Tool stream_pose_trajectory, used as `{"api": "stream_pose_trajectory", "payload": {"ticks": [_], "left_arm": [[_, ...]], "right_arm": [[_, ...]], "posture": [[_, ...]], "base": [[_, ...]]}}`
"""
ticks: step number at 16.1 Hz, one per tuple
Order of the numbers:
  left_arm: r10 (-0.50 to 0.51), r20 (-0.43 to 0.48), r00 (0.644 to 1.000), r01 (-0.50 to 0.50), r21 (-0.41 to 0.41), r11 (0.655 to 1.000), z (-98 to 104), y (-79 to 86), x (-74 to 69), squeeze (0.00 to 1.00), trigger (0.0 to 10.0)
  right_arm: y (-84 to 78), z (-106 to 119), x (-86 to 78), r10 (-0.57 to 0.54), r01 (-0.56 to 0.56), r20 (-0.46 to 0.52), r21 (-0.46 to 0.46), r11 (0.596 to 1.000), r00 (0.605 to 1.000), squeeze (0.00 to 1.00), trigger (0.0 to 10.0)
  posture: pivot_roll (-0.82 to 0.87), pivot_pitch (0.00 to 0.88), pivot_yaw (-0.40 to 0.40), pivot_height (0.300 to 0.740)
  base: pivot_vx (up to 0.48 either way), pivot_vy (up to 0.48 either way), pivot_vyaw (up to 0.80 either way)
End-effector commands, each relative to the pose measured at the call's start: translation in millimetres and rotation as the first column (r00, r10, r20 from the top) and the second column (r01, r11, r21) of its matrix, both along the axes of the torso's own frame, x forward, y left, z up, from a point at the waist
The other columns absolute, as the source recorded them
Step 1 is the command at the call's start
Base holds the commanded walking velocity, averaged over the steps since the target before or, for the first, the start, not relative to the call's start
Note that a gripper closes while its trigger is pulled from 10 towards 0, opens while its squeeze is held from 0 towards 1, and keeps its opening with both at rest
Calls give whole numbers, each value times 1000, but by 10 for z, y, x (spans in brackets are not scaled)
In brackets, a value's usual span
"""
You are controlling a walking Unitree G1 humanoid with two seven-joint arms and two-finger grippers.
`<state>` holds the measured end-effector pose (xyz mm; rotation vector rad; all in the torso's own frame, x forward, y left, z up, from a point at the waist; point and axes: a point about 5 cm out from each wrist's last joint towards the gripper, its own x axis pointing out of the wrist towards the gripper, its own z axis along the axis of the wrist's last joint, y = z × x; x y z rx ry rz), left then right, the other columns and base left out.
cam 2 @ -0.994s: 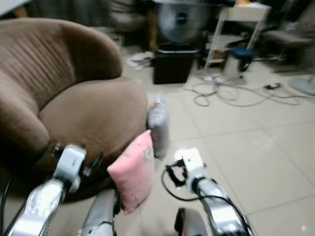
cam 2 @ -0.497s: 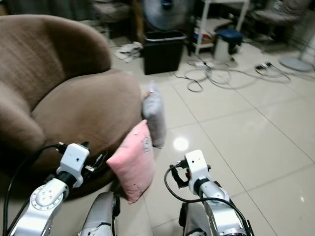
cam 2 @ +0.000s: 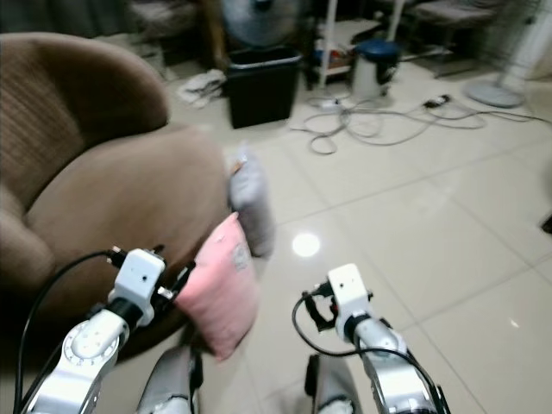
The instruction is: Move the pillow to the sofa from floor
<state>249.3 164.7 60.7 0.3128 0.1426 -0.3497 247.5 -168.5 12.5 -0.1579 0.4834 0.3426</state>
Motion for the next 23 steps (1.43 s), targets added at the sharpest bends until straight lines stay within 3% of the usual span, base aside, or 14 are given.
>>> {"api": "stream_pose_trajectory", "payload": {"ticks": [1,6,8,10,23], "left_arm": [[-8,7,1000,8,2,1000,15,-27,22,0,10000],[-3,-2,1000,3,14,1000,-12,-8,10,0,10000],[-2,-2,1000,2,15,1000,-14,-3,9,0,10000],[-2,-5,1000,2,16,1000,-22,2,2,0,10000],[7,-8,1000,-7,14,1000,-71,-15,-4,0,10000]], "right_arm": [[-31,56,26,-4,4,19,-10,1000,1000,0,10000],[64,115,61,78,-78,15,-32,996,997,0,10000],[70,127,47,95,-94,21,-47,994,995,0,10000],[38,132,17,62,-62,16,-25,998,998,0,10000],[-50,128,15,99,-99,-2,-55,994,995,0,10000]], "posture": [[52,0,2,603],[52,0,2,603],[52,0,2,603],[52,0,2,603],[33,0,-28,603]], "base": [[311,0,0],[318,0,0],[315,0,800],[317,0,400],[311,0,0]]}}
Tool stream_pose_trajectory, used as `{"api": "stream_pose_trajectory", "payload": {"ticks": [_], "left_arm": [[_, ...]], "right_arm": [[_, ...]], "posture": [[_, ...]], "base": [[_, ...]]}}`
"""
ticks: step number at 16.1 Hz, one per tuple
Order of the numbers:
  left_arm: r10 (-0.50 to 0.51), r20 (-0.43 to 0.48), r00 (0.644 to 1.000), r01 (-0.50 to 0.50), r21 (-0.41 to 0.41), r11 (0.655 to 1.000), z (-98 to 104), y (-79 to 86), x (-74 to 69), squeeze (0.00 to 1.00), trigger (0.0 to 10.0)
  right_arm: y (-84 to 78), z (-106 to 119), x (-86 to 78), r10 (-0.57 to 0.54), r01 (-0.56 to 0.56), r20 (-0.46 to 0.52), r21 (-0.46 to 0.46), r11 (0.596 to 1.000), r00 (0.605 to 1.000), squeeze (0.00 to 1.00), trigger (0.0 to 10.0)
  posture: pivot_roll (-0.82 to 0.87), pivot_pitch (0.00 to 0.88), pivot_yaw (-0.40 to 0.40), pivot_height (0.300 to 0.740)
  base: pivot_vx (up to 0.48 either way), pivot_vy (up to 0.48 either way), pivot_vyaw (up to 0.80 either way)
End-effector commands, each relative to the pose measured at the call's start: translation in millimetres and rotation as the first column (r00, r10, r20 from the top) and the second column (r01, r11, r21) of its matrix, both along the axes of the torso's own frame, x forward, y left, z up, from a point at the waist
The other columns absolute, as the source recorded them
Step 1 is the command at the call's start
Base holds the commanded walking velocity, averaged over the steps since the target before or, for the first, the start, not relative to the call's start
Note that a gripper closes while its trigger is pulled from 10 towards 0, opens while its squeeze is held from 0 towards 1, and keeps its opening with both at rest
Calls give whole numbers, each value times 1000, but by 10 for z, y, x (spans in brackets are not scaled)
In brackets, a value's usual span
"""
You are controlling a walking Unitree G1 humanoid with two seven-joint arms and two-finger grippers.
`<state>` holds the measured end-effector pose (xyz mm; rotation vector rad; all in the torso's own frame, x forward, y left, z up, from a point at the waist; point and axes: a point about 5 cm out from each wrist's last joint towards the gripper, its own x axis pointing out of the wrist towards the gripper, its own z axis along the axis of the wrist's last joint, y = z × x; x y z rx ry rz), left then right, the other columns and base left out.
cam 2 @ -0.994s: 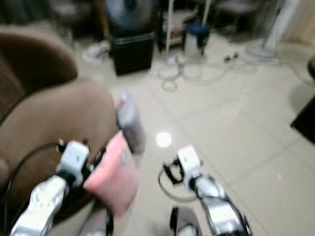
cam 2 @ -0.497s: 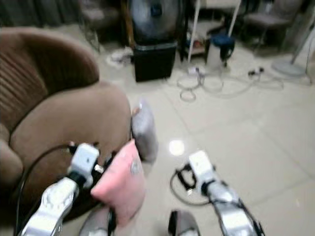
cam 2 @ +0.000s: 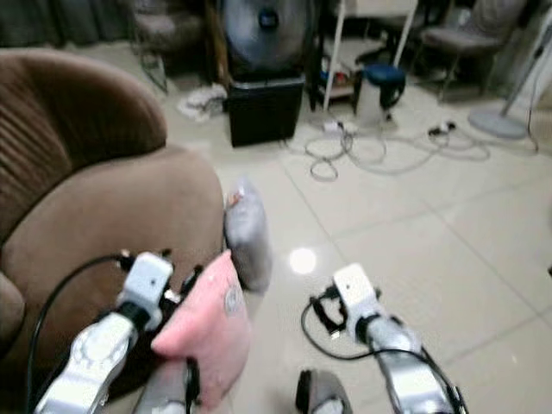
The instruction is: Move the pillow to the sofa from floor
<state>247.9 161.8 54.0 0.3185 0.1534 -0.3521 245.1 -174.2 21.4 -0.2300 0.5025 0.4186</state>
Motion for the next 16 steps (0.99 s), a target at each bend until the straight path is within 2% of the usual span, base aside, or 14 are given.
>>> {"api": "stream_pose_trajectory", "payload": {"ticks": [1,3,5,8,12,16], "left_arm": [[8,2,1000,-8,6,1000,-5,10,15,0,10000],[12,-26,1000,-12,1,1000,-54,-12,87,0,10000],[-11,-57,998,13,37,999,-120,-24,120,0,10000],[-56,-214,975,81,113,990,-384,-45,195,0,10000],[45,-284,958,-13,116,993,-520,60,309,0,10000],[93,-327,941,-71,79,994,-599,121,308,0,10000]], "right_arm": [[1,40,44,12,-12,17,-2,1000,1000,0,10000],[-32,77,82,-1,1,35,-4,1000,999,0,10000],[-31,99,103,-1,2,42,-1,1000,999,0,10000],[-21,141,94,55,-55,34,-2,998,998,0,10000],[-24,148,54,62,-62,20,-10,998,998,0,10000],[-46,220,8,93,-93,11,4,996,996,0,10000]], "posture": [[27,0,-29,603],[-4,0,-28,603],[-28,0,-21,603],[-51,0,-5,585],[-55,0,-43,546],[-50,0,-77,546]], "base": [[292,0,0],[0,0,0],[0,0,0],[0,0,0],[0,0,0],[0,0,0]]}}
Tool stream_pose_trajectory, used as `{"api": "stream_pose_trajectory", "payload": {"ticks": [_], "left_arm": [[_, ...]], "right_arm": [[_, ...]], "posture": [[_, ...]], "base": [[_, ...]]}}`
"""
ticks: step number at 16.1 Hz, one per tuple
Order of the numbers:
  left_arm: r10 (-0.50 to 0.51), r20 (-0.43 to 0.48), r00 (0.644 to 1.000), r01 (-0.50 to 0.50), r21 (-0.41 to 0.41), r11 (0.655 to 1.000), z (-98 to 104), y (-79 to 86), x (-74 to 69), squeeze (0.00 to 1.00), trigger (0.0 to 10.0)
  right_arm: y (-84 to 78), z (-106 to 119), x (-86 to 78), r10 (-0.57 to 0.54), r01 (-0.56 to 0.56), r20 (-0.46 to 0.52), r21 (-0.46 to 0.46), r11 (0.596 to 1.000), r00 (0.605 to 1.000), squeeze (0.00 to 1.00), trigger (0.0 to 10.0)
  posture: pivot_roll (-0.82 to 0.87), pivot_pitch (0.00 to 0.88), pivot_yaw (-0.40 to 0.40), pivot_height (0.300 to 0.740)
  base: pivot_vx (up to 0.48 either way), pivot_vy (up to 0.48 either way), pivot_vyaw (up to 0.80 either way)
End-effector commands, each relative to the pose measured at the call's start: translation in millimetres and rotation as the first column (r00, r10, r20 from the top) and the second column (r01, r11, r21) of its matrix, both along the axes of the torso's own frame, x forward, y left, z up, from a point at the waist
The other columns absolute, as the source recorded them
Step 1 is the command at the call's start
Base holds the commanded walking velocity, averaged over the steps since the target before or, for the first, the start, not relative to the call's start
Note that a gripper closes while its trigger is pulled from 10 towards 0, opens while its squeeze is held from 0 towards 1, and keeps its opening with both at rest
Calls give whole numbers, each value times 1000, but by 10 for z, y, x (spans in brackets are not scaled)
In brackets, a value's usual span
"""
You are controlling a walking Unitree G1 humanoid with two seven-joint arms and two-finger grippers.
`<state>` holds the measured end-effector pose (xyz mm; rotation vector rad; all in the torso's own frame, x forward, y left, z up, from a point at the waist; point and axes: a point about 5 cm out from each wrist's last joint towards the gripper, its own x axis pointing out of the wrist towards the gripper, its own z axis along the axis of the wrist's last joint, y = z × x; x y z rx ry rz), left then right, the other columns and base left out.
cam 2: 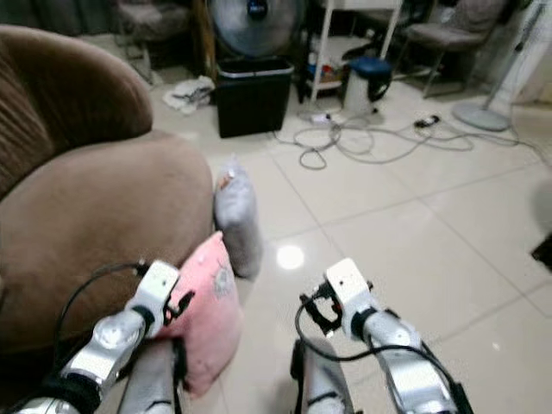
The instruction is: Move the pillow to the sofa from floor
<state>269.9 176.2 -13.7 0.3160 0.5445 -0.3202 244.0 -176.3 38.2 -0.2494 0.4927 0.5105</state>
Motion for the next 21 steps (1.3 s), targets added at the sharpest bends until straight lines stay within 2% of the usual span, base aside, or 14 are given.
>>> {"api": "stream_pose_trajectory", "payload": {"ticks": [1,2,4,7,10,11,13,15,17,18,20,21], "left_arm": [[25,43,999,-25,-12,1000,75,5,91,392,10000],[105,90,990,-102,-31,994,117,82,123,1000,10000],[151,102,983,-147,-42,988,129,128,133,1000,10000],[190,100,977,-191,-4,982,76,168,95,1000,10000],[194,31,980,-195,11,981,-36,202,-1,1000,10000],[194,20,981,-194,11,981,-52,208,-18,1000,10000],[187,-12,982,-186,25,982,-97,278,-76,1000,10000],[183,-19,983,-182,24,983,-83,314,-63,1000,10000],[181,-13,983,-179,94,979,-49,373,-13,1000,10000],[175,-17,984,-172,103,980,-43,376,-3,1000,10000],[148,-17,989,-143,176,974,-28,374,34,1000,10000],[134,-27,991,-123,240,963,-46,379,24,1000,10000]], "right_arm": [[-18,58,4,16,-16,6,1,1000,1000,0,10000],[15,73,-18,49,-49,3,6,999,999,0,10000],[66,101,-39,96,-96,-1,6,995,995,0,10000],[101,176,4,190,-189,-10,22,982,982,0,10000],[166,229,-32,365,-365,-42,8,931,930,0,10000],[174,232,-34,384,-385,-43,2,923,922,0,10000],[258,282,-41,481,-481,-35,7,877,876,0,10000],[285,360,-1,512,-512,-29,20,859,858,0,10000],[241,418,92,532,-532,-33,-3,847,846,0,10000],[233,430,104,535,-536,-35,-5,844,844,0,10000],[177,462,65,566,-568,-59,-10,823,822,0,10000],[138,471,27,579,-582,-71,-31,812,812,0,10000]], "posture": [[-50,0,-83,546],[-50,0,-89,546],[-48,15,-101,546],[-49,32,-121,546],[-49,66,-153,546],[-48,68,-157,546],[-62,97,-163,546],[-78,129,-168,546],[-100,177,-168,546],[-106,184,-172,546],[-130,200,-180,546],[-149,197,-192,546]], "base": [[0,0,0],[0,0,0],[0,0,0],[0,0,0],[0,0,0],[0,0,0],[0,0,0],[0,0,0],[0,0,0],[0,0,0],[0,0,0],[0,0,0]]}}
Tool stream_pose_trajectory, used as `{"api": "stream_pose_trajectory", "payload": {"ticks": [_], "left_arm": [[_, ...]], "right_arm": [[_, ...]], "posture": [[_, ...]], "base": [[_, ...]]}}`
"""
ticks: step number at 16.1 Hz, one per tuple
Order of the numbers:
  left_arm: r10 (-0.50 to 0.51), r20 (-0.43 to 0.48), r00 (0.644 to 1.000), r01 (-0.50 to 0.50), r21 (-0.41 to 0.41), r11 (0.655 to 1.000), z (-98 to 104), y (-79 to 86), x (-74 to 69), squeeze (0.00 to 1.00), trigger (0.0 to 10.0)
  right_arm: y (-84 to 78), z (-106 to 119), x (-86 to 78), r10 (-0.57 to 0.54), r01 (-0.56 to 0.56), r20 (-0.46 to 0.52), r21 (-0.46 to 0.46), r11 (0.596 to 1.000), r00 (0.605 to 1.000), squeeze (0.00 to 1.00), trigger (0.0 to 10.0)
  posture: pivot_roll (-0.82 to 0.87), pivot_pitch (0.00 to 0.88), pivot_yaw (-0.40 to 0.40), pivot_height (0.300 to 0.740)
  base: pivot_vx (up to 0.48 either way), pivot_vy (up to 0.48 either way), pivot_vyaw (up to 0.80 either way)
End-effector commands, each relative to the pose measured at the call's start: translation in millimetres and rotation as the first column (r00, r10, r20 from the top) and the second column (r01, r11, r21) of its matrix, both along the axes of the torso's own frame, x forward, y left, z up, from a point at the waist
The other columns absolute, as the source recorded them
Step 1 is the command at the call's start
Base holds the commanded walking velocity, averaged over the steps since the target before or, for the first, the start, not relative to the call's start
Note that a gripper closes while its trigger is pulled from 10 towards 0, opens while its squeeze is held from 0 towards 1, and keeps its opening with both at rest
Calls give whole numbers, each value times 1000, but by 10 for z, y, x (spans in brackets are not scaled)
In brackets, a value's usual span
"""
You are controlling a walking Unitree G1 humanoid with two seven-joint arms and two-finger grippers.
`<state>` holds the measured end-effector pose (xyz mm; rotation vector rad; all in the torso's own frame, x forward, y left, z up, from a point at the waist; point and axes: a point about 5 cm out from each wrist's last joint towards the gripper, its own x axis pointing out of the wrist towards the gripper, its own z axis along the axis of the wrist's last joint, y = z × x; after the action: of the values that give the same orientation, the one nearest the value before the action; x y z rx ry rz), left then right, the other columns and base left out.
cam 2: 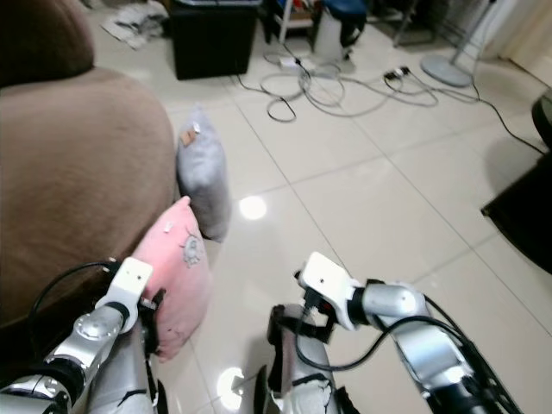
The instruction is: Move the pillow to the sofa from floor
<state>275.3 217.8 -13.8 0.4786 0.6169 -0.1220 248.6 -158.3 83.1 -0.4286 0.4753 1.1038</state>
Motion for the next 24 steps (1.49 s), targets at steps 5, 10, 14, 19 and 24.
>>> {"api": "stream_pose_trajectory", "payload": {"ticks": [5,10,14,19,24], "left_arm": [[-3,-67,998,14,157,987,-122,23,-119,0,10000],[47,10,999,-48,311,949,-59,158,-100,0,10000],[52,34,998,-61,375,925,-26,216,-87,0,0],[28,58,998,-47,354,934,14,168,-27,0,0],[11,71,997,-35,345,938,21,118,-8,0,0]], "right_arm": [[-36,46,-149,30,-30,-23,-15,999,999,0,10000],[6,11,-258,45,-46,-26,-21,999,999,0,10000],[6,12,-343,58,-60,-57,-24,998,997,0,10000],[42,6,-356,56,-57,-57,-18,998,997,0,10000],[63,-6,-352,39,-39,-58,-5,999,998,0,10000]], "posture": [[-174,203,-227,546],[-174,199,-247,546],[-181,203,-247,546],[-173,204,-234,546],[-151,187,-231,546]], "base": [[0,0,0],[0,0,0],[0,0,0],[0,0,0],[0,0,0]]}}
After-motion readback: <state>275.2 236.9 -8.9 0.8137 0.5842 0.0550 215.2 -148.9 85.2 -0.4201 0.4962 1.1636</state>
